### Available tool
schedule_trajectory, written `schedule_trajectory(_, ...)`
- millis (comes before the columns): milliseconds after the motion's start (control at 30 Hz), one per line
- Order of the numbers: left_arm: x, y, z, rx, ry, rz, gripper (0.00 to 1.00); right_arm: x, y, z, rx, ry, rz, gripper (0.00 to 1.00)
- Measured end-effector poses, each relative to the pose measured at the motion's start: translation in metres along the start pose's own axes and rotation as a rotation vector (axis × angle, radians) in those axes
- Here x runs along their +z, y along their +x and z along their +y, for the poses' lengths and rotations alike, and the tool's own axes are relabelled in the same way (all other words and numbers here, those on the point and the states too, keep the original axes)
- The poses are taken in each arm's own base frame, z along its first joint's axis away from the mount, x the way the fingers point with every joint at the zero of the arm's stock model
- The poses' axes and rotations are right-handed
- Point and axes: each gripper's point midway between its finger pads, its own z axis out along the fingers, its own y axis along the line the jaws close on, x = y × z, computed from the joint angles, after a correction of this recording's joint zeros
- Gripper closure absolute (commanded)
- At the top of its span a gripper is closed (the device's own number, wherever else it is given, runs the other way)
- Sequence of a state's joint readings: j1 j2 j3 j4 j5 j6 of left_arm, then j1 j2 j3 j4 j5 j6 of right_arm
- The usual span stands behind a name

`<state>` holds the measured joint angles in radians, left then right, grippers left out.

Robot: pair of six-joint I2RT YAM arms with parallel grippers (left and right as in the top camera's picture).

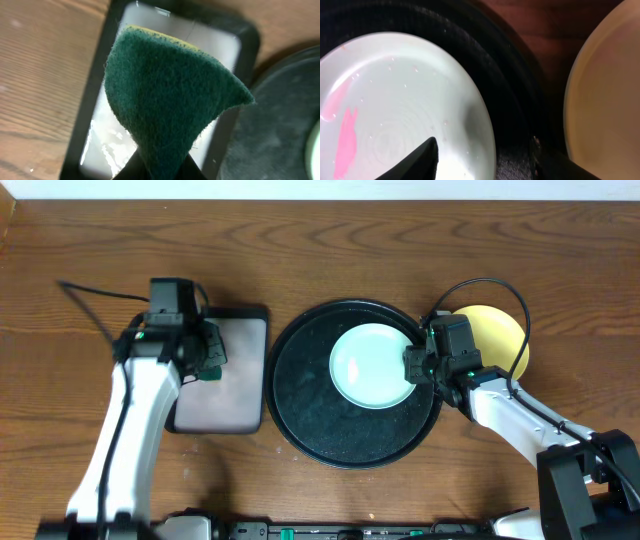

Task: Clean dirty plates on tray and stack at the side
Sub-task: 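Lower the left gripper into the basin and grasp the green sponge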

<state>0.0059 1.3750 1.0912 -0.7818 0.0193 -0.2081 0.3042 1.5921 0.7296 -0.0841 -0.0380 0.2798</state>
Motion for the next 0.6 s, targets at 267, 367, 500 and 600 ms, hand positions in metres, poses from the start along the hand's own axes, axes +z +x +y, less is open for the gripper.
schedule_trajectory(267,-0.058,-0.006,0.001,-0.006,0.045,-0.161,0.93,0.0,-0.004,0.001,-0.042,-0.005,-0.018,0.41)
schedule_trajectory(367,-0.071,-0.005,0.001,-0.003,0.054,-0.192,0.93,-0.001,-0.004,0.001,-0.075,-0.004,-0.016,0.4)
schedule_trajectory(500,-0.075,-0.003,0.002,-0.004,0.056,-0.2,0.93,-0.009,-0.005,0.002,-0.095,-0.004,-0.018,0.39)
schedule_trajectory(600,-0.075,-0.003,0.002,-0.003,0.056,-0.199,0.93,-0.022,-0.011,0.004,-0.111,-0.009,-0.041,0.38)
